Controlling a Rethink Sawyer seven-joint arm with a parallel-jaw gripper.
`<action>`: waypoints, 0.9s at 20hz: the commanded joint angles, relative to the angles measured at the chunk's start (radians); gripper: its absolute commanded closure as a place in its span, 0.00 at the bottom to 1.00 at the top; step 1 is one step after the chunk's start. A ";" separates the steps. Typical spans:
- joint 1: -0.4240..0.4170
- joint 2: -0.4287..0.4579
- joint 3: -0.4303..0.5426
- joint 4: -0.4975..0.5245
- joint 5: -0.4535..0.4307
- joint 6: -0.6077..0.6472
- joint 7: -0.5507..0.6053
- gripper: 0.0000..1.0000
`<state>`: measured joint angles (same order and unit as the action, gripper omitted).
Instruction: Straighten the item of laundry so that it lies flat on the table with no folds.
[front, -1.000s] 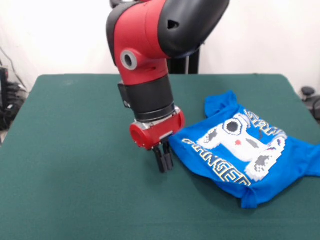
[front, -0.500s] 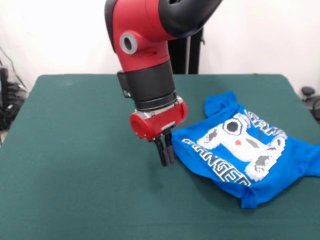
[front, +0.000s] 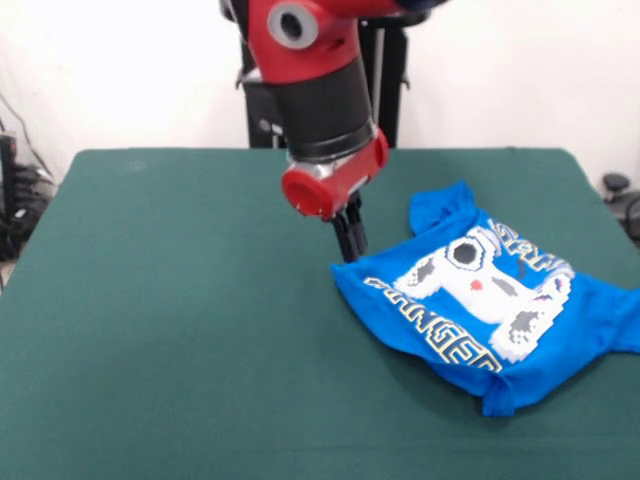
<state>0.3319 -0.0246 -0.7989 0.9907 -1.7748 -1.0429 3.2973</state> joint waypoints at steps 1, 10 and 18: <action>-0.003 0.044 0.092 0.065 0.001 -0.034 0.095 1.00; -0.035 0.002 0.133 0.093 0.121 0.133 -0.084 1.00; -0.003 0.001 0.117 0.118 0.129 0.163 -0.041 1.00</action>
<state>0.3061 -0.0466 -0.8031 1.0121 -1.7153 -0.9646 3.2973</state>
